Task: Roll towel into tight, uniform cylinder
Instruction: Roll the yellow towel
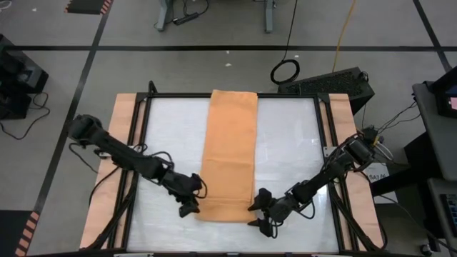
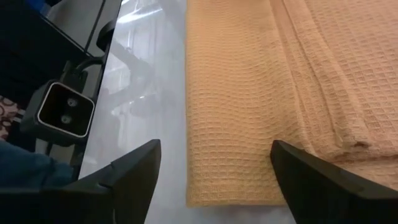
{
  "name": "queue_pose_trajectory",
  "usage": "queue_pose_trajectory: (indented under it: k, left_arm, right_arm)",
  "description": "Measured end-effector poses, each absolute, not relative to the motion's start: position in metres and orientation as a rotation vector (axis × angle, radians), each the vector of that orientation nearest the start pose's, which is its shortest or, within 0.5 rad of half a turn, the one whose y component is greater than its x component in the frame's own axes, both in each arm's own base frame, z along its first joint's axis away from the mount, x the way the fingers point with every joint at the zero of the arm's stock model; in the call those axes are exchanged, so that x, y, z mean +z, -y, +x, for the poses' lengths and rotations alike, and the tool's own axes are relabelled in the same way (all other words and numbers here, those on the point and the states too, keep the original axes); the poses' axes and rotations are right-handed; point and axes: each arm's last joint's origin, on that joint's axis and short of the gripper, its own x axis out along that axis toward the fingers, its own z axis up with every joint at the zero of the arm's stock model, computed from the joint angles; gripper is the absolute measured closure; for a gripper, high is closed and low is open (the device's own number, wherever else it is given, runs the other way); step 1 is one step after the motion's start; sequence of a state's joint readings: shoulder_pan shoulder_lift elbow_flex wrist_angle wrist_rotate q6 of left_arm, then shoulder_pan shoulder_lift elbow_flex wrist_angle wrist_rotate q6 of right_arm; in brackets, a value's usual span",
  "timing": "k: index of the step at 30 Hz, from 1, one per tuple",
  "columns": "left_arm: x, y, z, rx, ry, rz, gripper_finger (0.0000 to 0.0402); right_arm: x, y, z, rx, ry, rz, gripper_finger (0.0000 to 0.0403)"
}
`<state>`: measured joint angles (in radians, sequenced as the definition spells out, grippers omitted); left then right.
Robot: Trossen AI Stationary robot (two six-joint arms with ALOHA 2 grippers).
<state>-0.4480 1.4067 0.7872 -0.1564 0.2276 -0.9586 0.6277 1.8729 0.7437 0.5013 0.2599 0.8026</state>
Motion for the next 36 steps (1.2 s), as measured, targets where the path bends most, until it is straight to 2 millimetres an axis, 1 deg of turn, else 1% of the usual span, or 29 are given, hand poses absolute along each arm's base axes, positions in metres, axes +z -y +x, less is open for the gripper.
queue_pose_trajectory:
  k: [2,5,8,11,13,15,18,20,24,27,29,34,36]
  left_arm:
    - [0.213,0.126,0.242,-0.224,-1.014,-0.781,0.0219]
    - [0.221,0.123,0.225,-0.17,-1.043,-0.741,0.0219]
    - [0.226,0.124,0.218,-0.156,-1.015,-0.693,0.0219]
    - [0.228,0.136,0.219,-0.26,-0.941,-0.595,0.0219]
    - [0.226,0.145,0.222,-0.32,-0.904,-0.519,0.0219]
    - [0.222,0.151,0.225,-0.338,-0.867,-0.44,0.0219]
    - [0.216,0.152,0.23,-0.265,-0.832,-0.403,0.0219]
    - [0.211,0.152,0.232,-0.217,-0.823,-0.383,0.0219]
    - [0.207,0.151,0.234,-0.155,-0.808,-0.355,0.0219]
    - [0.208,0.151,0.235,-0.128,-0.786,-0.351,0.0219]
    - [0.207,0.15,0.236,-0.097,-0.774,-0.34,0.0219]
    - [0.208,0.144,0.238,0.051,-0.702,-0.373,0.0219]
    - [0.209,0.142,0.24,0.077,-0.68,-0.378,0.0219]
  right_arm:
    - [0.104,-0.191,0.275,0.11,-0.668,0.493,0.0104]
    - [0.105,-0.191,0.275,0.113,-0.669,0.498,0.0104]
    - [0.11,-0.191,0.275,0.119,-0.66,0.503,0.0104]
    - [0.122,-0.193,0.278,0.136,-0.649,0.464,0.0104]
    - [0.136,-0.195,0.281,0.149,-0.638,0.446,0.0104]
    - [0.147,-0.195,0.282,0.153,-0.66,0.425,0.0104]
    - [0.166,-0.194,0.282,0.167,-0.681,0.418,0.0104]
    - [0.18,-0.194,0.284,0.177,-0.664,0.432,0.0104]
    - [0.196,-0.192,0.284,0.162,-0.681,0.446,0.0104]
    - [0.204,-0.186,0.286,0.122,-0.705,0.501,0.0104]
    - [0.205,-0.182,0.287,0.117,-0.738,0.504,0.0104]
    - [0.203,-0.176,0.289,0.236,-0.815,0.443,0.0104]
    - [0.203,-0.176,0.289,0.273,-0.825,0.402,0.0104]
